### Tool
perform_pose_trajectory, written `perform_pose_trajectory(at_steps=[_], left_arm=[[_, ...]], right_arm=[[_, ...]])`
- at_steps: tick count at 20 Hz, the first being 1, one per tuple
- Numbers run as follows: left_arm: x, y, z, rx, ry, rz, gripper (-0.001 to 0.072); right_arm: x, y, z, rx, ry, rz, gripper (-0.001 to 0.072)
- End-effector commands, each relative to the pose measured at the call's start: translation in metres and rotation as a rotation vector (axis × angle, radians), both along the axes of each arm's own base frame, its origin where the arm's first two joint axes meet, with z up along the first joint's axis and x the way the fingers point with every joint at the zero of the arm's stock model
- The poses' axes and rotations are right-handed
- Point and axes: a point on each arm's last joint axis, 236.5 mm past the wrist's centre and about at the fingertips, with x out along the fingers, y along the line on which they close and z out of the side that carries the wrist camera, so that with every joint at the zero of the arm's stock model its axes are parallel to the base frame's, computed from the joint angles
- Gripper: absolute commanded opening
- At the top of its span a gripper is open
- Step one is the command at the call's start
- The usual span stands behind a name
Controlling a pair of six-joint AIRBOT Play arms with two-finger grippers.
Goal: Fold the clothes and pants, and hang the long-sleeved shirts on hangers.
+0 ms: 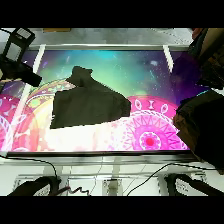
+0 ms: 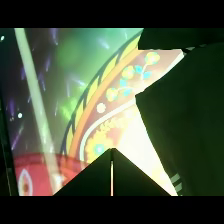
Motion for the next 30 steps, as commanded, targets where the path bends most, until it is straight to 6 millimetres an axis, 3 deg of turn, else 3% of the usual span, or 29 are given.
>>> perform_pose_trajectory(at_steps=[1,12,15,17,19,20,21,23,25,26,28,29,30], left_arm=[[0.0,0.0,0.0,0.0,0.0,0.0,0.0009],[0.0,0.0,0.0,0.0,0.0,0.0,0.0009],[0.0,0.0,0.0,0.0,0.0,0.0,0.0008],[0.0,-0.003,-0.001,-0.015,0.002,-0.006,0.0009],[0.0,-0.017,-0.004,-0.07,0.01,-0.031,0.0009],[-0.001,-0.026,-0.005,-0.108,0.014,-0.05,0.0009],[-0.002,-0.037,-0.006,-0.151,0.019,-0.071,0.0009],[-0.004,-0.058,-0.007,-0.239,0.03,-0.11,0.0009],[0.0,-0.06,-0.008,-0.246,0.025,-0.113,0.0008],[0.004,-0.059,-0.011,-0.242,0.026,-0.11,0.0008],[0.008,-0.051,-0.018,-0.235,0.04,-0.076,0.0009],[0.01,-0.047,-0.022,-0.245,0.045,-0.049,0.0011],[0.013,-0.043,-0.026,-0.262,0.053,-0.022,0.0089]], right_arm=[[0.0,0.0,0.0,0.001,0.001,0.001,0.0026],[0.001,0.001,0.0,0.001,-0.003,0.001,0.0026],[0.039,-0.007,0.023,-0.014,-0.189,-0.037,0.0026],[0.048,-0.016,0.022,-0.072,-0.224,-0.013,0.0026],[0.041,-0.02,-0.015,-0.12,-0.122,0.069,0.0025],[0.038,-0.016,-0.044,-0.087,-0.05,0.09,0.0025],[0.032,-0.003,-0.075,-0.042,0.019,0.15,0.0025],[0.018,0.042,-0.134,0.15,0.118,0.279,0.0025],[0.014,0.076,-0.176,0.315,0.139,0.284,0.004],[0.019,0.086,-0.197,0.366,0.131,0.237,0.0125],[0.024,0.095,-0.242,0.368,0.11,0.153,0.0497],[0.026,0.099,-0.261,0.351,0.097,0.124,0.0504],[0.026,0.107,-0.279,0.349,0.099,0.103,0.0504]])
